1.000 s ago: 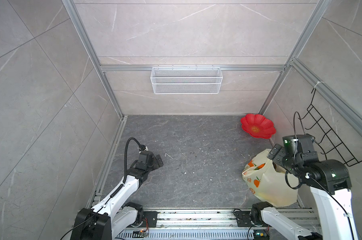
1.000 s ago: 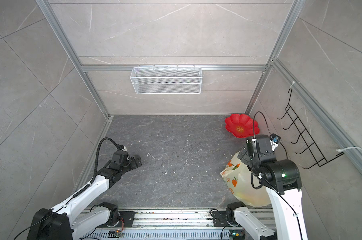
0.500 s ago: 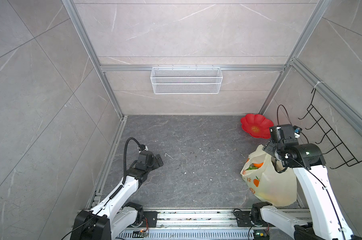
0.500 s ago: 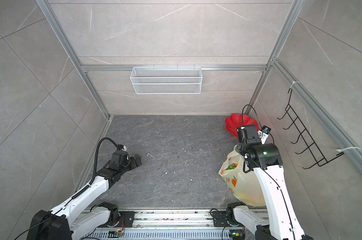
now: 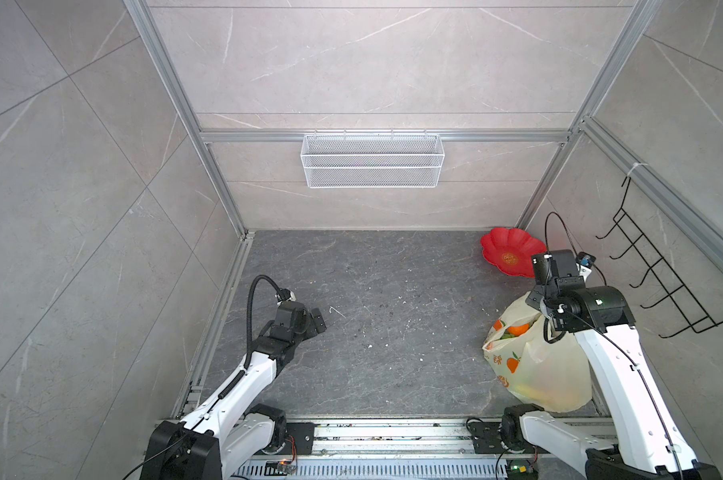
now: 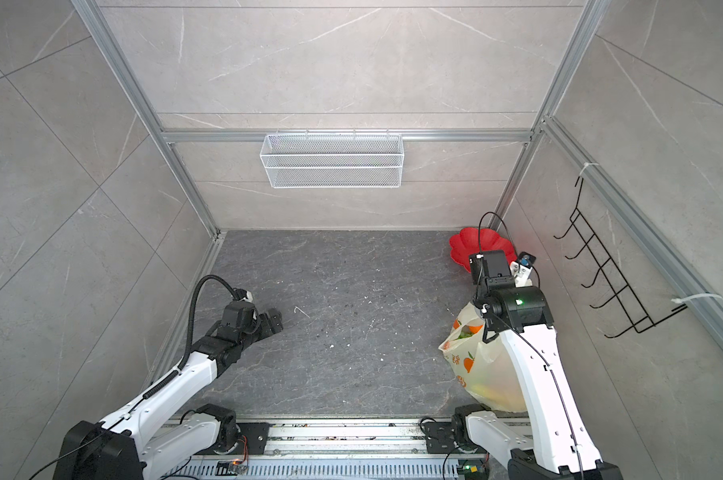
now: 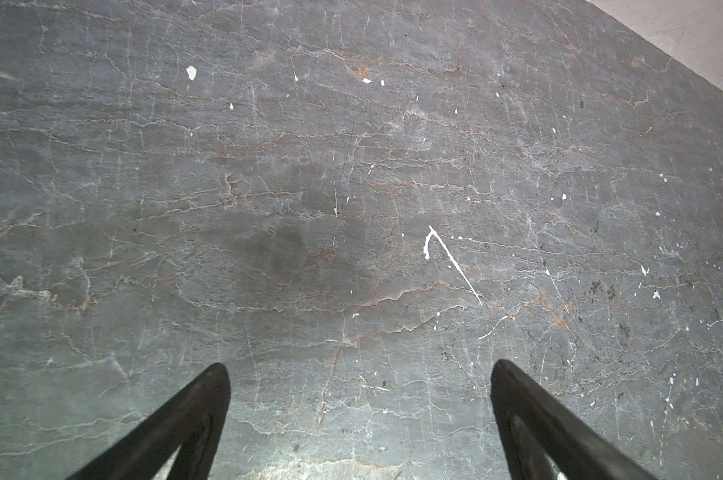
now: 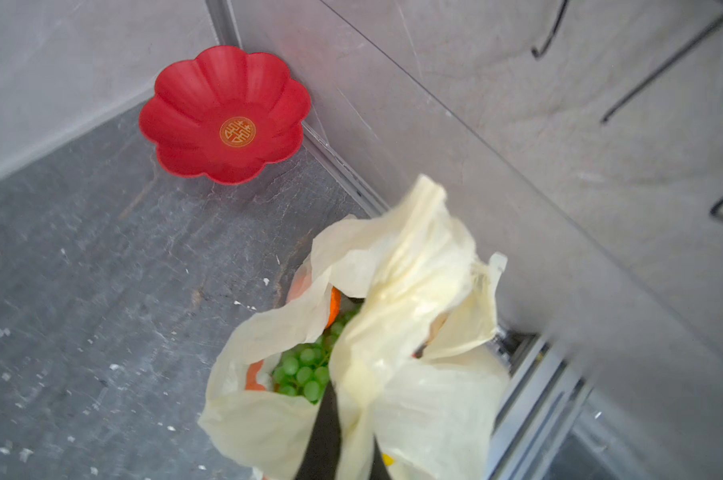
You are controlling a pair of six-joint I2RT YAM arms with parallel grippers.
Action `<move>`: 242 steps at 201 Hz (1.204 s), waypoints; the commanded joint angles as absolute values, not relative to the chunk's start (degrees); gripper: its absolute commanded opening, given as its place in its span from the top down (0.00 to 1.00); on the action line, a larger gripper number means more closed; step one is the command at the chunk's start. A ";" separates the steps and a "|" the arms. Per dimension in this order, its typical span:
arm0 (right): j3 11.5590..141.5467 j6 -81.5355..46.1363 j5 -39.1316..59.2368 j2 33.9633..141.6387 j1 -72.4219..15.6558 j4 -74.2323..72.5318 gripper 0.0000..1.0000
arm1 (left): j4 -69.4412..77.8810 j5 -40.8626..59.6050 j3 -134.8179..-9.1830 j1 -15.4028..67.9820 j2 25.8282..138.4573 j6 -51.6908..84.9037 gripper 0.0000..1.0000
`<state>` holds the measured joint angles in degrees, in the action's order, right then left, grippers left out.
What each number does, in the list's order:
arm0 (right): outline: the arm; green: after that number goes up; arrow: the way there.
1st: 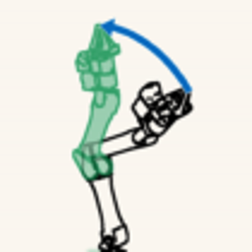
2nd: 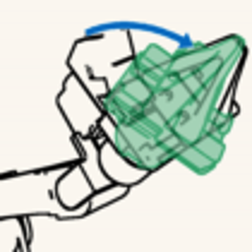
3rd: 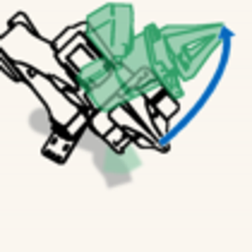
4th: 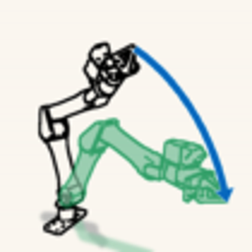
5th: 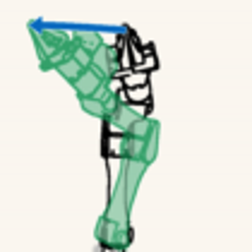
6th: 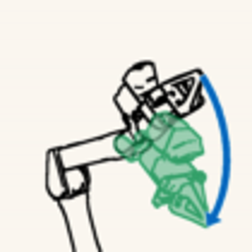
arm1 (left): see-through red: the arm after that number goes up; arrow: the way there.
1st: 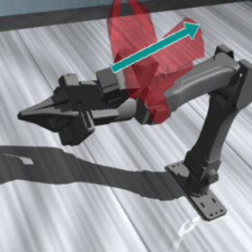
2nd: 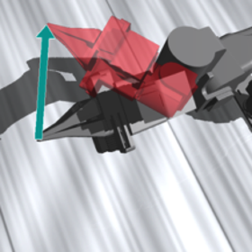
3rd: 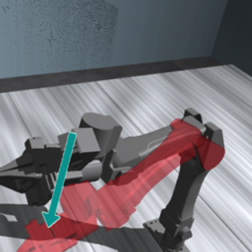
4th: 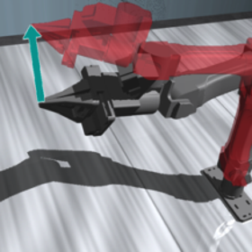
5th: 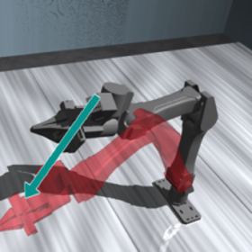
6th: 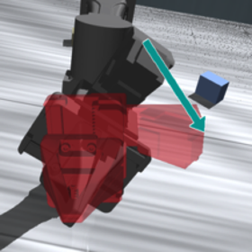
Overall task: Take the fake fruits out of the plastic bag
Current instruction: 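Drag the bag to table center with right gripper while left arm reaches in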
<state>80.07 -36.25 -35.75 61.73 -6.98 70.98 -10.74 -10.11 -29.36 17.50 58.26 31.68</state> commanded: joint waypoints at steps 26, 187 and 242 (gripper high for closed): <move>78.74 -31.38 -27.34 58.40 -9.66 65.31 1.00 | -10.85 -12.28 -29.66 17.50 56.64 31.27 0.00; 106.92 -21.23 -30.91 92.78 -53.41 49.54 1.00 | -18.05 -26.81 -25.57 17.45 38.30 34.01 0.00; 116.94 -16.15 -27.95 99.84 -60.25 48.53 1.00 | -18.29 -28.43 -25.75 17.45 38.58 34.10 0.00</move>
